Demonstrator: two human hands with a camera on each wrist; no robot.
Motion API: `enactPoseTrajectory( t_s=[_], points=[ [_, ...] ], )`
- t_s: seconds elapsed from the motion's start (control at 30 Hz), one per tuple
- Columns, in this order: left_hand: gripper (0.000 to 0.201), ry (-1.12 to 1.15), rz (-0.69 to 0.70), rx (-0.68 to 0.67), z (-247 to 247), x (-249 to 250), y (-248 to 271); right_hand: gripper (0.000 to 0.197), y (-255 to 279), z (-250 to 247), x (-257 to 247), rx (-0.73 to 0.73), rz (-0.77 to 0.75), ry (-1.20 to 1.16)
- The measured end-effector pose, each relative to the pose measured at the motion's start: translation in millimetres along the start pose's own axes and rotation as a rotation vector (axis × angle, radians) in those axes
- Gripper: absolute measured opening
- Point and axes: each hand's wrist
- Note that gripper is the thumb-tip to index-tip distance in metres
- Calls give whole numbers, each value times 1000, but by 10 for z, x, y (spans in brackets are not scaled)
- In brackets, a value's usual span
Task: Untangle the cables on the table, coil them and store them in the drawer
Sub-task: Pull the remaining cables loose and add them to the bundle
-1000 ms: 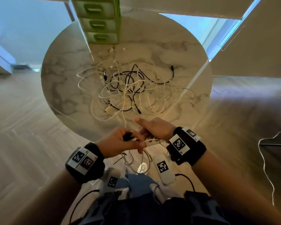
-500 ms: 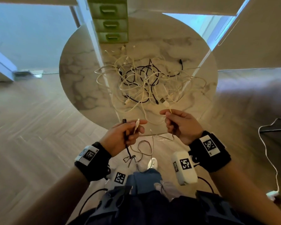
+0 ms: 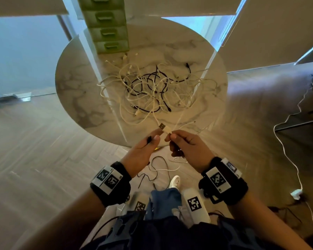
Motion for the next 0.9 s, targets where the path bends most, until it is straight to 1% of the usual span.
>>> enactPoseTrajectory(
  t_s=[0.07, 0.13, 0.23, 0.3, 0.37, 0.4, 0.47, 0.5, 0.53, 0.57, 0.6, 0.63, 0.7, 0.73, 0.8, 0.83, 0.9],
  points=[
    [39, 119, 67, 28, 45, 27, 1, 23, -27, 61, 63, -49, -2, 25],
    [33, 218, 88, 92, 78, 71, -11, 24, -50, 116, 127, -96, -63, 120],
    [31, 281, 136, 150, 97, 162, -43, 25, -113, 195, 289, -67, -135, 407],
    [32, 347, 167, 156, 80, 251, -80, 27, -180, 224, 506, -50, -135, 521],
    [35, 388, 165, 150, 54, 351, -112, 23, -261, 194, 794, -73, -93, 631],
    [36, 385, 163, 133, 32, 392, -119, 20, -302, 161, 934, -95, -46, 702],
    [33, 322, 208, 68, -10, 431, -116, 17, -385, 90, 1171, -107, 71, 864],
    [30, 264, 242, 36, -19, 441, -114, 20, -404, 57, 1218, -93, 119, 922],
    [28, 185, 259, 21, -20, 435, -109, 28, -398, 28, 1197, -72, 137, 933],
    [27, 103, 259, 20, -14, 410, -110, 38, -383, 13, 1109, -65, 113, 898],
    [26, 40, 244, 24, -2, 373, -112, 46, -357, 13, 976, -84, 48, 829],
    [24, 13, 226, 22, 21, 329, -117, 50, -311, 30, 799, -122, -25, 745],
    [19, 16, 203, 11, 90, 256, -132, 43, -235, 68, 461, -211, -121, 599],
    [17, 20, 201, 13, 127, 240, -145, 38, -235, 78, 346, -247, -120, 562],
    [14, -17, 232, 17, 194, 217, -185, 30, -256, 68, 214, -285, -63, 491],
    [13, -94, 254, 9, 218, 199, -207, 25, -285, 45, 205, -284, -35, 470],
    [12, -280, 291, 19, 246, 158, -253, 25, -318, -17, 166, -248, -19, 529]
  ],
)
Point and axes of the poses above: each hand's wrist, its own y-axis away from the middle knuckle, its own z-axis out of the palm, x = y × z, and after that the axes turned 15 degrees about z, right-handed
